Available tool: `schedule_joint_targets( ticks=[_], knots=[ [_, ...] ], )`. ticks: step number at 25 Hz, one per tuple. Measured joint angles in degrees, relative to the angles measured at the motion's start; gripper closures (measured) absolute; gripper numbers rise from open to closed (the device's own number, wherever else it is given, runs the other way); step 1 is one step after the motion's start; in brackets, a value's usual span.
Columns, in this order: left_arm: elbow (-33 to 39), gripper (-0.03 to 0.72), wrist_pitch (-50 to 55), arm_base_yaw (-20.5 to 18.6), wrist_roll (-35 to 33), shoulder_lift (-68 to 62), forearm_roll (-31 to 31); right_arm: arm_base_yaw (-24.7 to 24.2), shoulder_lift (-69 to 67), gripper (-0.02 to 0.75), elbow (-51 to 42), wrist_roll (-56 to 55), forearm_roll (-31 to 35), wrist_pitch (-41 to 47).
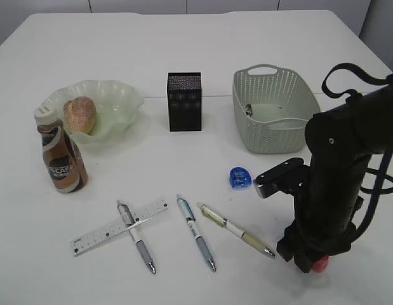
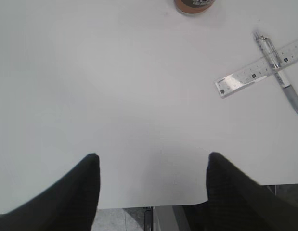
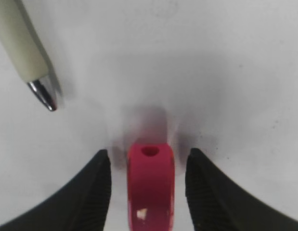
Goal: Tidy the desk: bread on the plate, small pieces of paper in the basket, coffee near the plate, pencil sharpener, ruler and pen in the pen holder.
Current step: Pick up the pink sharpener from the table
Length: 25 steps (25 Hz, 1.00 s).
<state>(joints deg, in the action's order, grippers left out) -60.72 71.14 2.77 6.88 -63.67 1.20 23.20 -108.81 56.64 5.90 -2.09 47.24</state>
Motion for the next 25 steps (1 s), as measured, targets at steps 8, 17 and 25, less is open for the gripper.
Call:
schedule_joint_targets(
  ticks=[8, 17, 25],
  knots=[
    [0.0, 0.197, 0.0, 0.0, 0.0, 0.0, 0.0, 0.0, 0.0, 0.551, 0.0, 0.0, 0.0, 0.0],
    [0.0, 0.202, 0.0, 0.0, 0.0, 0.0, -0.2, 0.0, 0.0, 0.557, 5.1, -0.7, 0.0, 9.1],
    [0.0, 0.209, 0.0, 0.0, 0.0, 0.0, -0.2, 0.0, 0.0, 0.557, 16.4, -6.9, 1.2, 20.9]
  ],
)
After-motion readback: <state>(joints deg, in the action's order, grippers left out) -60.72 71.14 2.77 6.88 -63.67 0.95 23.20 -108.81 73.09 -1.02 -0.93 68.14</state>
